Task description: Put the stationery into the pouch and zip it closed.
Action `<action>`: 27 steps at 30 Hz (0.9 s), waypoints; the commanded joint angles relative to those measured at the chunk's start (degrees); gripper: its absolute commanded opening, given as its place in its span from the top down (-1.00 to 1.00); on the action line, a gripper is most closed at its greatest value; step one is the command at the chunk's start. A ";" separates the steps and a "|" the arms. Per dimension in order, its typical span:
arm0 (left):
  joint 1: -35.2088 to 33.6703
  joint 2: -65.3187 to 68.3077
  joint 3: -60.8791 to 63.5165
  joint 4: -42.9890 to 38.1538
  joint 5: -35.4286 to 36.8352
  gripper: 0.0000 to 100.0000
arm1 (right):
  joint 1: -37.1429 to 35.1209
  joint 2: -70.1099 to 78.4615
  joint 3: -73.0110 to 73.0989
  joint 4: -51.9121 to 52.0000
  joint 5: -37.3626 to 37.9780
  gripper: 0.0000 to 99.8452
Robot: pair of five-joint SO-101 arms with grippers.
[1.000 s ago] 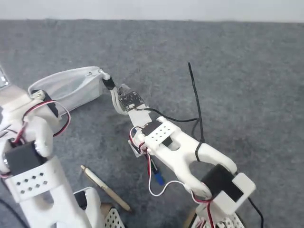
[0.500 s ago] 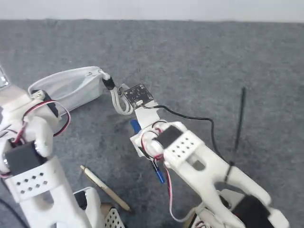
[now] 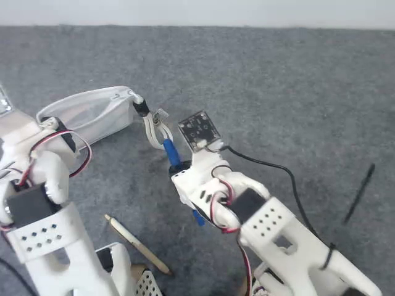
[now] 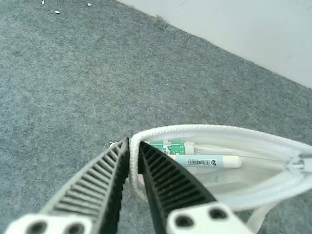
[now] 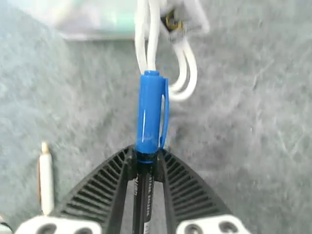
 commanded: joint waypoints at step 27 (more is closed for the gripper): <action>8.35 -0.70 -0.31 0.70 -0.35 0.98 | 3.30 -26.95 2.20 -23.43 1.14 0.99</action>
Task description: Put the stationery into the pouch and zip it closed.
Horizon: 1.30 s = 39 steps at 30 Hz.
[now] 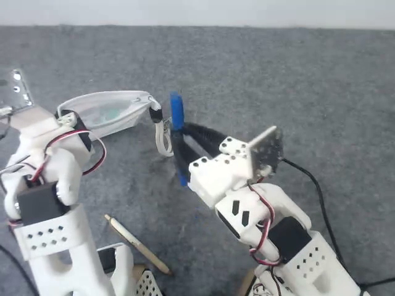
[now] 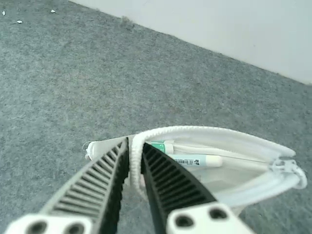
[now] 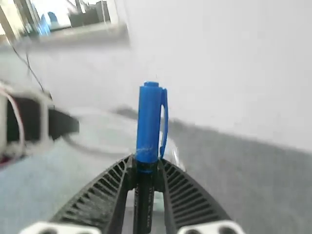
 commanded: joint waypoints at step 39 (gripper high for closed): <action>0.79 -0.62 1.54 -1.67 -0.44 0.98 | -8.13 45.32 -22.86 -53.49 10.73 0.99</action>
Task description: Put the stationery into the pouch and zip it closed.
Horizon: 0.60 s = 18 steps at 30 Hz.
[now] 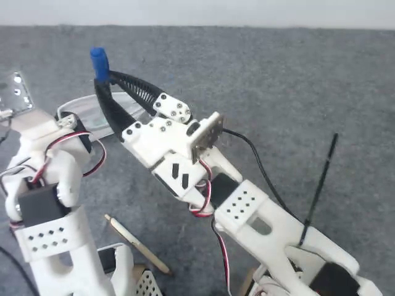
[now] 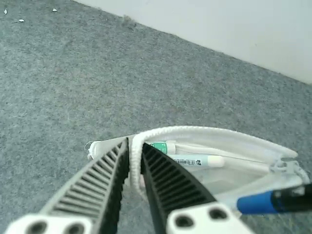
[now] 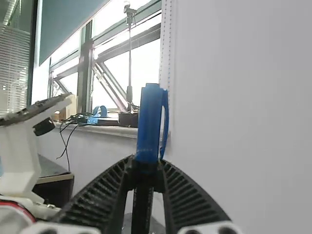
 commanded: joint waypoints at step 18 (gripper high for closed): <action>0.70 0.09 0.04 -1.23 -0.44 0.98 | 3.21 7.16 -4.66 -15.25 0.88 0.99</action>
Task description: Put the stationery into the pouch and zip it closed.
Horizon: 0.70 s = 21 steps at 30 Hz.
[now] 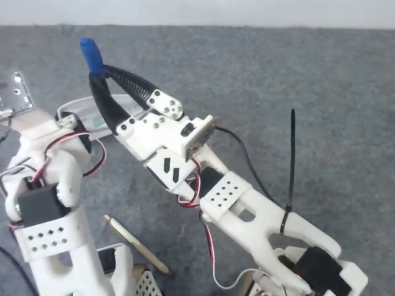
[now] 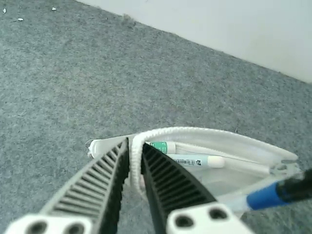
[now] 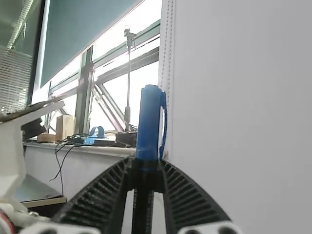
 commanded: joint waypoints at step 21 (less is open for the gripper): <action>0.53 0.09 0.04 -1.05 -0.44 0.98 | 2.51 11.38 -3.69 -4.70 0.79 0.99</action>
